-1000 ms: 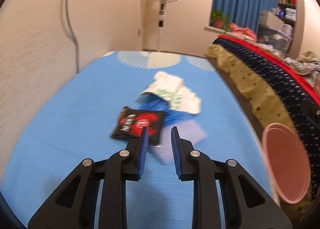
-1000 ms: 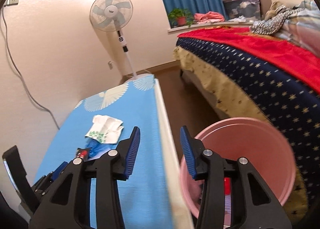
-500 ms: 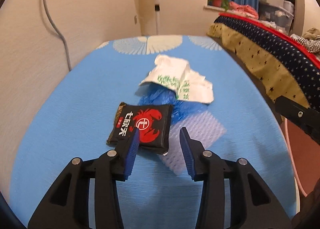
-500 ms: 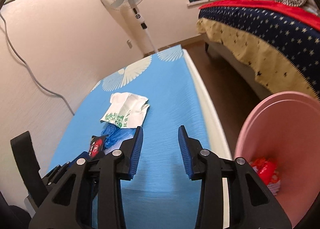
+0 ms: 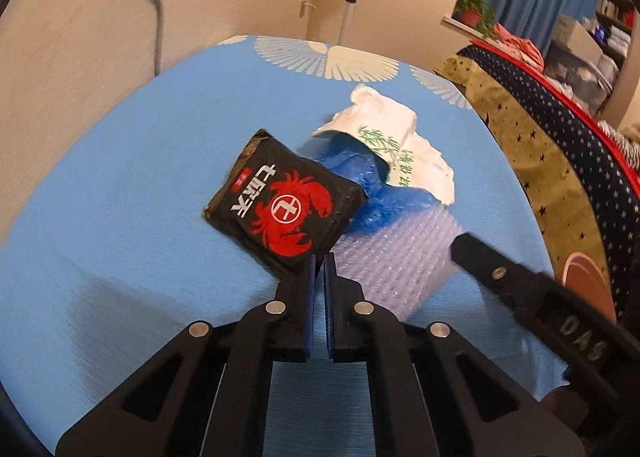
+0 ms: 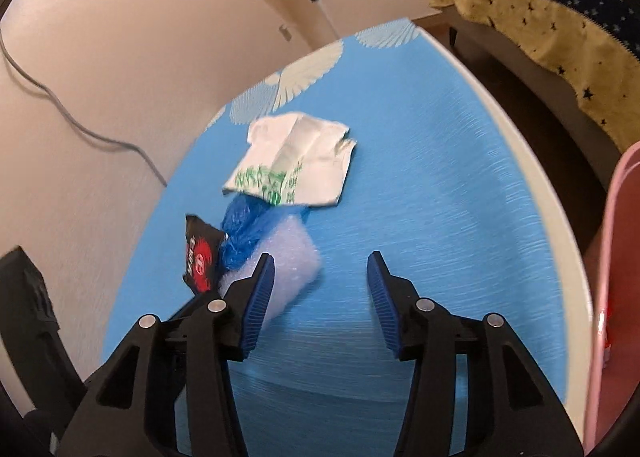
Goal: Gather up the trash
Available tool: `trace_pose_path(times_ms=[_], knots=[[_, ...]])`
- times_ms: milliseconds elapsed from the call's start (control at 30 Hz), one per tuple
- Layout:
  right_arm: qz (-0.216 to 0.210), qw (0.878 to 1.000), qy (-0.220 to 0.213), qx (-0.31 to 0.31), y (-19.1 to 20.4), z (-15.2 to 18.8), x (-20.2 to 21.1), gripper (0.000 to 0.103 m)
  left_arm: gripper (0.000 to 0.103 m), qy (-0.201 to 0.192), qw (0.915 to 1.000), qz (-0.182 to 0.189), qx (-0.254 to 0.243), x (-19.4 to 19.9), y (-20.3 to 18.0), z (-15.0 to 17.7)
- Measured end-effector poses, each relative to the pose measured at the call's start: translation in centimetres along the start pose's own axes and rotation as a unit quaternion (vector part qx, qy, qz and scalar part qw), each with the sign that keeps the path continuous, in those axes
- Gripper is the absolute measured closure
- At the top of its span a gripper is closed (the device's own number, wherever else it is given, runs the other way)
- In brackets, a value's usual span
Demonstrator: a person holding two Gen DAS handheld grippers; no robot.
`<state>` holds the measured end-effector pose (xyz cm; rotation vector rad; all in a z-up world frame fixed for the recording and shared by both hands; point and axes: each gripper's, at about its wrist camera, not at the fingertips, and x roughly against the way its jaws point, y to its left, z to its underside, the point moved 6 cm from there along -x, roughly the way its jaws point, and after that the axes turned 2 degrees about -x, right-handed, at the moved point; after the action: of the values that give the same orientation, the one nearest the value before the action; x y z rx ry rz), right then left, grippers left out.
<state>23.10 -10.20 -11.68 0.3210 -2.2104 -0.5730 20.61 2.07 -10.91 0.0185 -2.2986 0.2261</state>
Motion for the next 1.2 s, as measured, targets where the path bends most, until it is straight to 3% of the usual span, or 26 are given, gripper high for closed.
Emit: trace_pose_path(times_ms=[100, 167, 267, 467, 933, 1200], knots=[[-0.005, 1.000, 0.006, 0.010, 0.7, 0.2, -0.4, 0.057, 0.099, -0.001, 0.9999, 0.003, 0.010, 0.0, 0.2, 0.0], [-0.007, 1.000, 0.012, 0.019, 1.1, 0.3, -0.6, 0.077, 0.099, -0.004, 0.9999, 0.004, 0.013, 0.1, 0.2, 0.0], [-0.004, 0.999, 0.006, 0.032, 1.5, 0.4, -0.4, 0.093, 0.100, -0.008, 0.9998, 0.006, 0.018, 0.1, 0.3, -0.2], [0.007, 0.999, -0.021, 0.029, 0.9, -0.6, 1.4, 0.095, 0.102, -0.021, 0.9995, 0.019, 0.016, 0.8, -0.2, -0.5], [0.033, 0.994, -0.102, 0.021, -0.2, -2.3, 10.2, 0.095, 0.103, -0.082, 0.9950, 0.056, 0.002, 7.0, -0.7, -1.8], [0.055, 0.990, -0.124, 0.029, -0.4, -1.5, 14.3, 0.095, 0.103, -0.074, 0.9937, 0.081, 0.021, 8.6, 0.3, -1.2]])
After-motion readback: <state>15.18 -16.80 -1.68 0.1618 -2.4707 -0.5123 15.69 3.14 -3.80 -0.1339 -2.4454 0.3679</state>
